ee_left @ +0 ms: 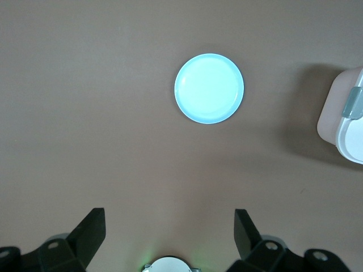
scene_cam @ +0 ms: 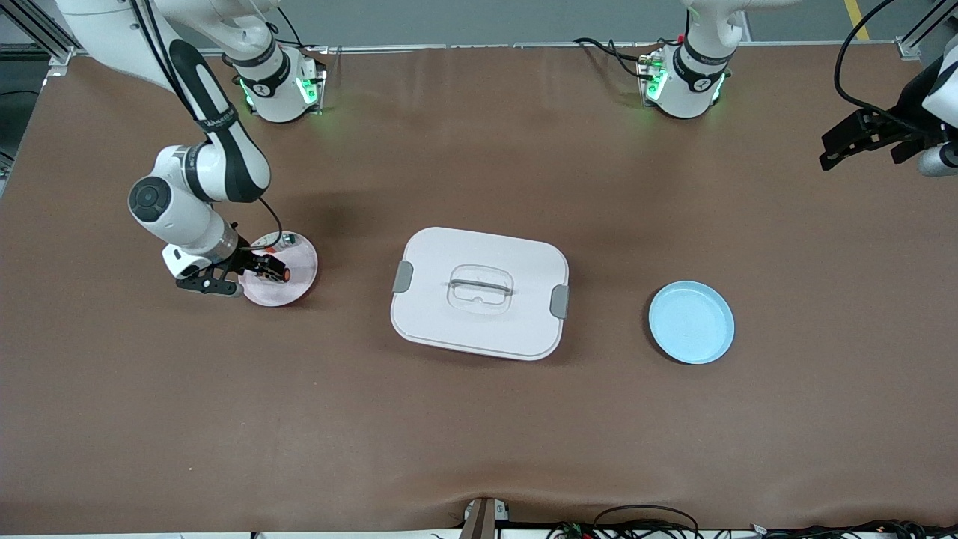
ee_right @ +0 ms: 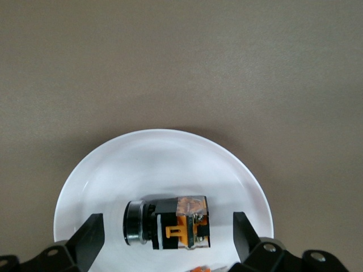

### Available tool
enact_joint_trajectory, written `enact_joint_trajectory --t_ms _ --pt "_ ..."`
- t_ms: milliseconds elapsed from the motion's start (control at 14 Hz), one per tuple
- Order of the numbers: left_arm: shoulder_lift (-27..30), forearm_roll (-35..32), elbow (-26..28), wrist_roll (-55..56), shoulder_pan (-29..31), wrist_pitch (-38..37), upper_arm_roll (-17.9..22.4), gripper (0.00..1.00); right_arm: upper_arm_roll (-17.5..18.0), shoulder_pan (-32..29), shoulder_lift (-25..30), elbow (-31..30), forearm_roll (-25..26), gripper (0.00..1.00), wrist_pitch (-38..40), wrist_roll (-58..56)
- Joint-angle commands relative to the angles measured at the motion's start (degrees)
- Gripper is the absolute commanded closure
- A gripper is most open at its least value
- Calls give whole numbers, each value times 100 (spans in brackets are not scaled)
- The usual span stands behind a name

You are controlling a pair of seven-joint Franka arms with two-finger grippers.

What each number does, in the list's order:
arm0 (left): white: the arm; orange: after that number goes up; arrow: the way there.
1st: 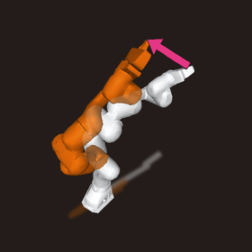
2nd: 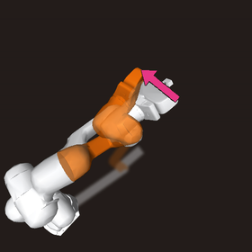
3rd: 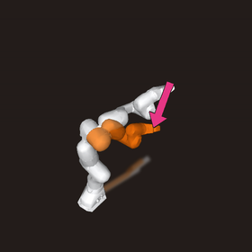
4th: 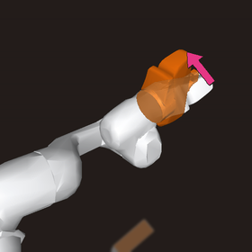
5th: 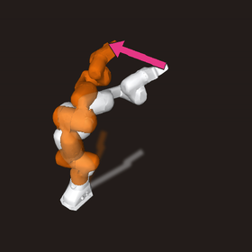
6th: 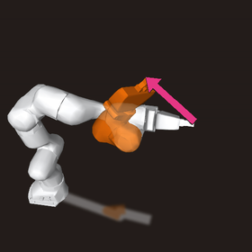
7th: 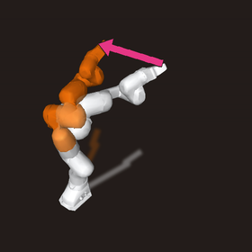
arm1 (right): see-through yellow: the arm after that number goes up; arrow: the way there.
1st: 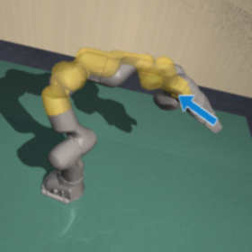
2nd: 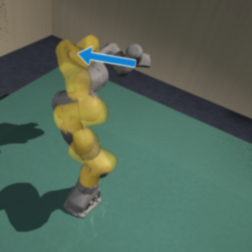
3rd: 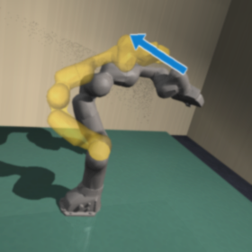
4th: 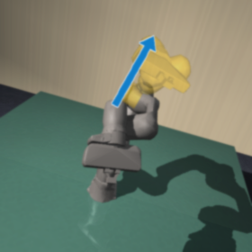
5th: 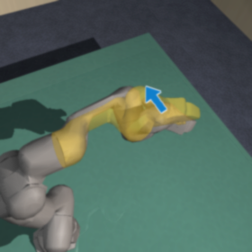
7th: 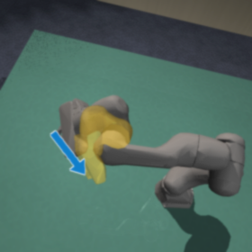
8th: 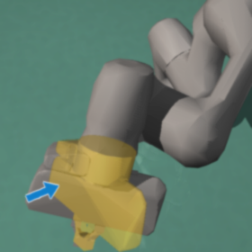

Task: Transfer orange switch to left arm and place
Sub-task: 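Lower the right gripper and grasp the black-orange switch on the plate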

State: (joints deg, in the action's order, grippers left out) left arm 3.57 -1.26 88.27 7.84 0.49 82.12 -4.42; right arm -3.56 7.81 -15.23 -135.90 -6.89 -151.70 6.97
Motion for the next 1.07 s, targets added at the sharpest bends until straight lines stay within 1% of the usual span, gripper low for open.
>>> enact_joint_trajectory --t_ms 0,143,929,1000 --pt "21 47 -29 -142 38 -73 12 0 4 72 -111 -6 -76 0 -132 85" --pt "12 47 -38 -151 47 -47 12 0 4 63 -190 -24 -76 0 -272 94" --pt "-32 47 -56 -125 30 -29 12 0 13 54 -454 -24 -85 0 -352 155" --pt "-32 47 -56 -116 30 -29 3 0 13 54 -454 -33 -85 8 -352 155"
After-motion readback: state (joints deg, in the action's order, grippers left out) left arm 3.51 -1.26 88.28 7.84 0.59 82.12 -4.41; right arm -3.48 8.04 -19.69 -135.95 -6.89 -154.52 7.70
